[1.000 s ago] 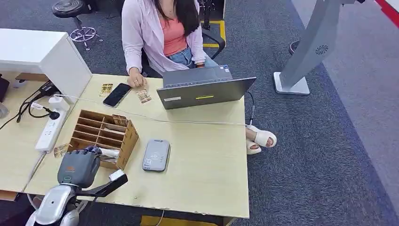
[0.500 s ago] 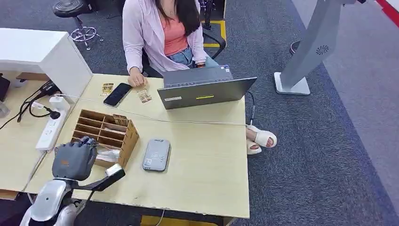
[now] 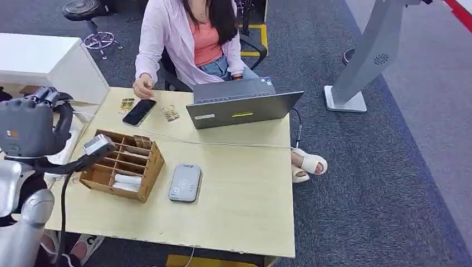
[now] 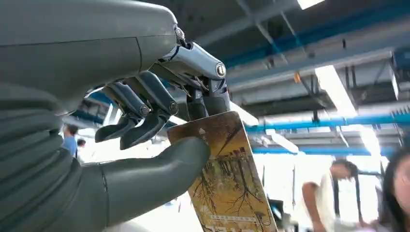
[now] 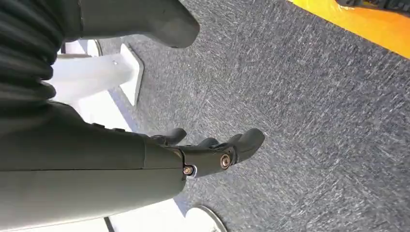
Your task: Pass the card to the sensor for recognition and then transmit it.
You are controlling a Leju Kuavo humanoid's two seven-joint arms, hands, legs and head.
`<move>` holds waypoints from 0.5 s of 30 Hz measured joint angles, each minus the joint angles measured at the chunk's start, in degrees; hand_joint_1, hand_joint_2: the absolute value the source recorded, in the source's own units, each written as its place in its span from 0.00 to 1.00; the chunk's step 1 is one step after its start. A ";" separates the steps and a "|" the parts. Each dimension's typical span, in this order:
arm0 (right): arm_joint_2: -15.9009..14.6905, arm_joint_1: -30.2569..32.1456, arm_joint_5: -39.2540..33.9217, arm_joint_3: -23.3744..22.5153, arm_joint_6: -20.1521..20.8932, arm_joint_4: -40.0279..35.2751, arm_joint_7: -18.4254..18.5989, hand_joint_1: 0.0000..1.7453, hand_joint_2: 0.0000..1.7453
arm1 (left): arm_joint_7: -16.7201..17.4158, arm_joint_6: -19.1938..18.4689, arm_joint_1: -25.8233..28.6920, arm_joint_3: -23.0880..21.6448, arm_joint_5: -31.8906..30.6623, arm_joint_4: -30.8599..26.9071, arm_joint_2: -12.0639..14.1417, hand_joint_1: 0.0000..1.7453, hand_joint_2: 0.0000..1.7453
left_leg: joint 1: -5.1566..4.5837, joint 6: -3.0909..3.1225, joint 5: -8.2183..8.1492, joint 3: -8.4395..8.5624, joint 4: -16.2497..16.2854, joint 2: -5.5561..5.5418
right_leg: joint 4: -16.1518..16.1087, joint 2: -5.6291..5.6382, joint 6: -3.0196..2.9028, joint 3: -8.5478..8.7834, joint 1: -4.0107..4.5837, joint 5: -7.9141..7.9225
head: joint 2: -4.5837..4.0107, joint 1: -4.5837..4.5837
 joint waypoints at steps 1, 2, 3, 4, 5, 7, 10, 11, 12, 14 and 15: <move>0.00 -0.02 0.32 0.11 0.17 0.00 -0.02 0.00 1.00 | 0.58 0.04 -1.43 0.06 -1.04 0.60 0.00 1.00 1.00 | 0.00 0.00 0.00 0.00 0.00 0.01 | 0.00 0.01 0.00 0.00 0.00 0.00 | 0.00 -0.06; 0.00 -0.02 0.63 0.35 0.37 0.00 0.00 0.00 1.00 | 0.96 0.13 -3.00 0.06 -2.10 1.84 -0.04 1.00 1.00 | 0.00 -0.01 0.01 0.00 0.00 0.01 | 0.00 0.01 0.02 0.00 0.00 0.02 | 0.00 0.00; 0.00 -0.06 0.81 0.59 0.37 0.00 -0.02 0.00 1.00 | 1.20 0.37 -4.55 0.09 -2.77 3.46 -0.02 1.00 1.00 | 0.00 -0.02 0.02 0.00 0.00 0.00 | 0.00 0.01 0.02 -0.01 0.00 0.05 | 0.00 0.00; 0.00 -0.10 1.18 0.83 0.44 0.00 -0.02 0.00 1.00 | 1.90 0.41 -6.00 0.06 -3.72 4.90 -0.04 1.00 1.00 | 0.00 -0.02 0.02 0.01 0.00 0.01 | 0.00 0.03 0.00 -0.02 0.00 0.06 | 0.00 -0.02; 0.00 -0.11 1.40 1.09 0.59 0.00 -0.13 0.00 1.00 | 2.87 0.06 -7.81 0.06 -5.05 7.00 -0.13 1.00 1.00 | 0.00 0.00 0.04 0.01 0.02 0.02 | 0.00 0.02 -0.01 -0.04 0.00 0.08 | 0.00 -0.02; 0.00 -0.30 1.66 1.59 1.24 0.00 -0.33 0.00 1.00 | 5.27 -1.18 -12.87 0.04 -8.27 14.07 -0.46 1.00 1.00 | 0.00 -0.03 0.11 -0.01 0.03 0.01 | 0.00 0.02 -0.03 -0.08 0.01 0.16 | 0.00 0.04; 0.00 -0.47 1.75 2.65 1.49 0.00 -0.79 0.00 1.00 | 6.82 -0.15 -22.40 0.04 -10.77 28.70 -1.49 1.00 1.00 | 0.00 -0.05 0.22 -0.04 0.03 0.04 | 0.00 0.04 -0.03 -0.09 0.02 0.25 | 0.00 -0.07; 0.00 -0.53 1.75 2.78 1.53 0.00 -0.81 0.00 1.00 | 6.82 0.46 -24.64 0.04 -10.95 32.81 -1.84 1.00 1.00 | 0.00 -0.05 0.22 -0.03 0.03 0.07 | 0.01 0.08 -0.03 -0.08 0.01 0.25 | 0.00 -0.07; 0.00 -0.54 1.75 2.91 1.62 0.00 -0.85 0.00 1.00 | 6.82 0.88 -26.59 0.04 -10.99 35.77 -2.21 1.00 1.00 | 0.00 -0.05 0.22 -0.03 0.03 0.07 | 0.01 0.09 -0.02 -0.08 0.01 0.25 | 0.00 -0.07; 0.00 -0.55 1.75 3.19 1.66 0.00 -0.85 0.00 1.00 | 6.82 1.14 -29.32 0.02 -11.10 40.90 -2.95 1.00 1.00 | 0.00 -0.03 0.24 -0.03 0.03 0.06 | 0.01 0.08 -0.02 -0.07 0.00 0.26 | 0.00 -0.02; 0.00 -0.56 1.75 3.28 1.66 0.00 -0.87 0.00 1.00 | 6.82 1.27 -30.15 0.02 -11.08 42.71 -3.15 1.00 1.00 | 0.00 -0.03 0.24 -0.03 0.03 0.06 | 0.01 0.09 -0.02 -0.07 -0.01 0.26 | 0.00 -0.04</move>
